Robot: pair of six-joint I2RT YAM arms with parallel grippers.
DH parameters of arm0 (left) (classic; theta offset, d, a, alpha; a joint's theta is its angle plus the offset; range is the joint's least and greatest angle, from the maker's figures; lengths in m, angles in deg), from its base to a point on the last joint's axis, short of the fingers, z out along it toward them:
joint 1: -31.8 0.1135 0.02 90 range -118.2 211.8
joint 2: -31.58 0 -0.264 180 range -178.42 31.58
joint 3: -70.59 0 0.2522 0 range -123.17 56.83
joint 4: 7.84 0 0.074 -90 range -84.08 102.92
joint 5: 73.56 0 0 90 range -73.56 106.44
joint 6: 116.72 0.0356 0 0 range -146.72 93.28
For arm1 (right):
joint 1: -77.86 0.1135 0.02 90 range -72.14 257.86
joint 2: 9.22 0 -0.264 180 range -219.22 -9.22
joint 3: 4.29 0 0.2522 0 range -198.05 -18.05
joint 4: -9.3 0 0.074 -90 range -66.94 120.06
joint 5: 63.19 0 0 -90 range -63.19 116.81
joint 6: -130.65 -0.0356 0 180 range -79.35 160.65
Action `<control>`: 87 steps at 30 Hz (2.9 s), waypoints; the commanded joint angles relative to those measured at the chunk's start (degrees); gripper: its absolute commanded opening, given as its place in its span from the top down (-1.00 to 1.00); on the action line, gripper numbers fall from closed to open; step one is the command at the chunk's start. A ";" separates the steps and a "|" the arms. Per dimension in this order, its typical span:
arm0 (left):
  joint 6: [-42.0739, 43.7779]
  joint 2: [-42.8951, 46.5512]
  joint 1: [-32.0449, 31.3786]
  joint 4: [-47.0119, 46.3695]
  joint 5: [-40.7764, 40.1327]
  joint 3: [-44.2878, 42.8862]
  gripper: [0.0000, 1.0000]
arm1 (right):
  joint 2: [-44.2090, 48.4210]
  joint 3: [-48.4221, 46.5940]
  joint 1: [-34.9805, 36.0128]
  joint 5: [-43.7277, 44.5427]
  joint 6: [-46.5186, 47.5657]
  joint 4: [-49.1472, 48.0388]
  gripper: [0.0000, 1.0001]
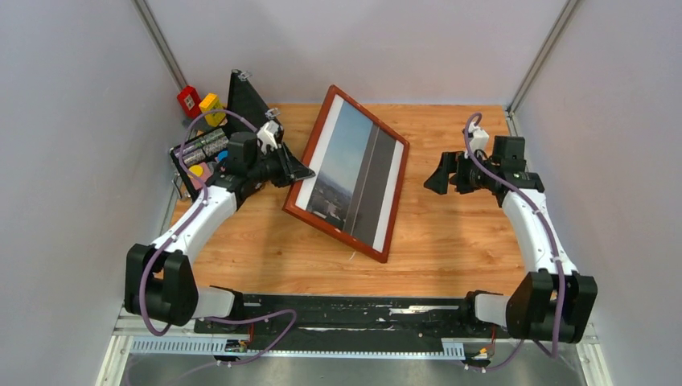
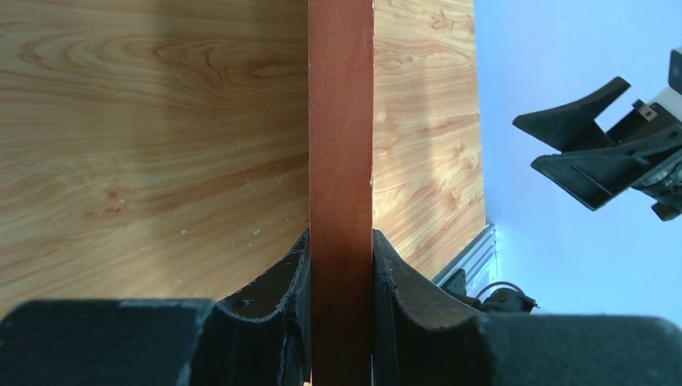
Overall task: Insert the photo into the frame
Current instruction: Turn over the photo frame at the center of the board.
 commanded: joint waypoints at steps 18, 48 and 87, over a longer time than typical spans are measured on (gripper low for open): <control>6.81 0.77 -5.37 -11.84 -11.43 10.09 0.88 | -40.52 -8.58 0.58 -15.26 -10.65 -14.52 -0.66; 15.83 -9.29 -13.37 -19.87 -10.46 11.58 -0.33 | -41.53 -8.77 -2.44 -21.62 -10.53 -16.93 -0.63; 22.47 -9.46 -16.18 -13.01 -15.19 9.25 -1.00 | -40.64 -16.50 -4.01 -8.82 -5.51 -8.82 -0.64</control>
